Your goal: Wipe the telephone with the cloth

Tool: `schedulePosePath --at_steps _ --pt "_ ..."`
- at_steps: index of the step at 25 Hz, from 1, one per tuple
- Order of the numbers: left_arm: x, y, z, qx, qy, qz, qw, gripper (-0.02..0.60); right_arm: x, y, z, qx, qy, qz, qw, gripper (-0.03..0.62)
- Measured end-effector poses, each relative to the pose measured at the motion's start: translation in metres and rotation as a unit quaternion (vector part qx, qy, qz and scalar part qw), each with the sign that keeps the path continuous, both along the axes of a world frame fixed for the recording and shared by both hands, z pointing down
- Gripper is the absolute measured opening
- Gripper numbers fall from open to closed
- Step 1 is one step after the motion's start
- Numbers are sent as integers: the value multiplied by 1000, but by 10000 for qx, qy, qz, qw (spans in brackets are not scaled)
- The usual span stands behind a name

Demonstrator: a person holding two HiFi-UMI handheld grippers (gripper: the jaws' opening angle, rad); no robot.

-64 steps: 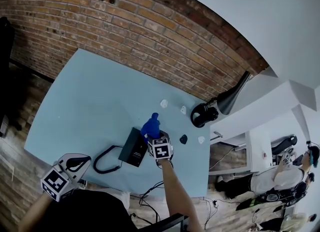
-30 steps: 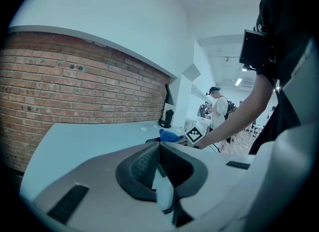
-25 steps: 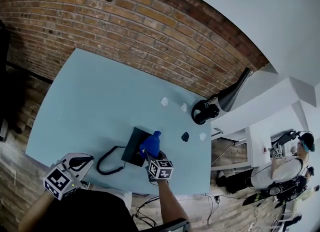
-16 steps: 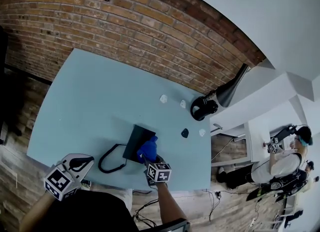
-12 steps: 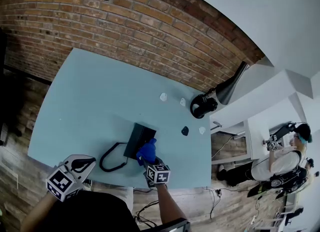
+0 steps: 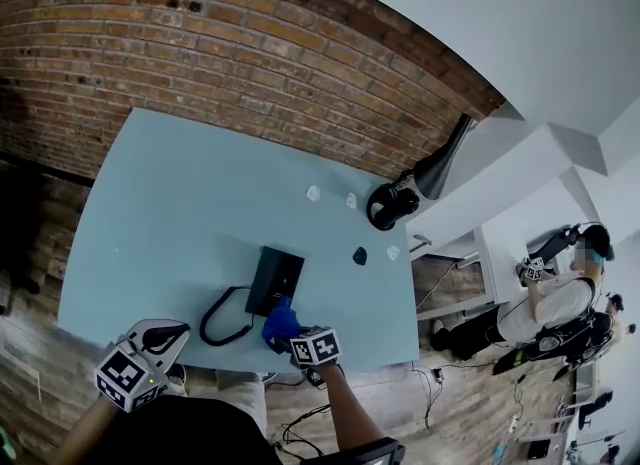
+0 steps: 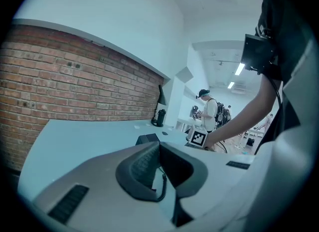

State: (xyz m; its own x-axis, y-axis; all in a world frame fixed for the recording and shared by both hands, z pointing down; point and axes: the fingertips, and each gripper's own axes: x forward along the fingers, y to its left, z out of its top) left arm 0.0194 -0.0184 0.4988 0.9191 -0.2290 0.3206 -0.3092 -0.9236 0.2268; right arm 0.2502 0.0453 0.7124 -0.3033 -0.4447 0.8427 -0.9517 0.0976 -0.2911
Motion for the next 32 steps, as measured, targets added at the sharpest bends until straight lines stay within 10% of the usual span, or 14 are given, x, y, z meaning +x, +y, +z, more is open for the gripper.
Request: schedulePosePath --at_steps 3,5,9,14,22,32 --pt "-7 -13 -10 149 56 13 9999 8 -22 -7 -36 -5 361 -885 9954 146" --pt "-9 -23 -23 295 161 6 9994 8 -32 -37 -95 1172 877 -1080 9833 146" --pt "-11 -40 -51 580 493 -139 9970 8 -57 -80 -239 3812 1173 -217 9168 144" --pt "-8 -43 -62 661 844 -138 9941 8 -116 -57 -298 4941 1390 98 8581 126" --pt "-21 -12 -16 115 694 -117 9975 8 -178 -18 -247 4550 1138 121 8831 120" --pt "-33 -14 -13 8 611 -26 9981 8 -200 -23 -242 4613 980 134 8817 120"
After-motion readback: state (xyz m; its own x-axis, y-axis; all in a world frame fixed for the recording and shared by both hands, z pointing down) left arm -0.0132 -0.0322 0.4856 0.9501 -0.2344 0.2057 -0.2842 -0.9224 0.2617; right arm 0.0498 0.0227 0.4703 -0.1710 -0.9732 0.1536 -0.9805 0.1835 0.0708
